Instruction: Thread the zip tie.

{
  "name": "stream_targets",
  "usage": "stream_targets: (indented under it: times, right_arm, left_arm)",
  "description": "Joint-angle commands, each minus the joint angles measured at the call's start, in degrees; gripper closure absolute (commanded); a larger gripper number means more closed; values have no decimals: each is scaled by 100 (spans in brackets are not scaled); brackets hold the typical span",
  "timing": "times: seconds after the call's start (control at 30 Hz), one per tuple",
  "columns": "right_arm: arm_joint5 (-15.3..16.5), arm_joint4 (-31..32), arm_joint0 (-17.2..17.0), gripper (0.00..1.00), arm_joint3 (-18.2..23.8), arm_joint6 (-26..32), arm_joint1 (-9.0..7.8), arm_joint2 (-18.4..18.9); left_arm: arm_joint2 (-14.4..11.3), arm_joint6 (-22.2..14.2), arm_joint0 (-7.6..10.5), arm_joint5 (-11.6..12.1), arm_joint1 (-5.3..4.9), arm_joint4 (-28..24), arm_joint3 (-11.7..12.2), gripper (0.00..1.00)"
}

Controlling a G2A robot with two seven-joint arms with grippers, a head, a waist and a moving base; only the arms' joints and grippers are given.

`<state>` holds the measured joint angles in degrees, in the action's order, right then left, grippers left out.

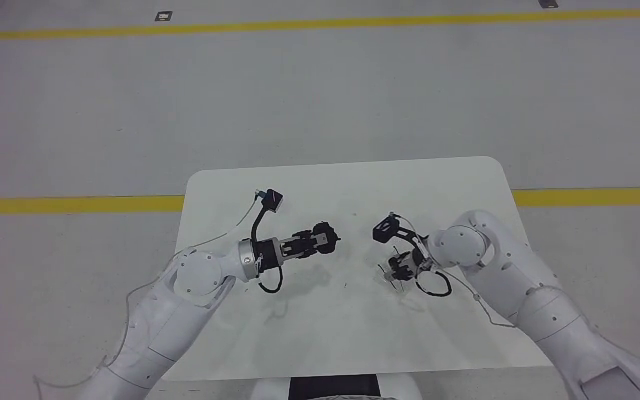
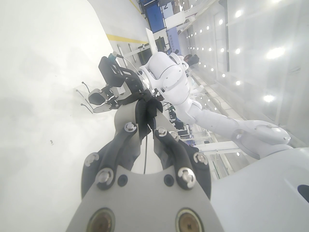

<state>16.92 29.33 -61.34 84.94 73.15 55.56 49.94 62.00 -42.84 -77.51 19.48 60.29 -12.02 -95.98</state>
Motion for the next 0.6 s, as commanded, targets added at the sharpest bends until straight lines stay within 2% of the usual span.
stream_targets:
  times: [0.0, 0.57]
  right_arm:
    - [-28, 21, -19, 78, 11, -7, -11, 17]
    - [-77, 37, 90, 80, -147, 28, 24, -152]
  left_arm:
    - [0, 0, 0, 0, 0, 0, 0, 100]
    - [0, 0, 0, 0, 0, 0, 0, 100]
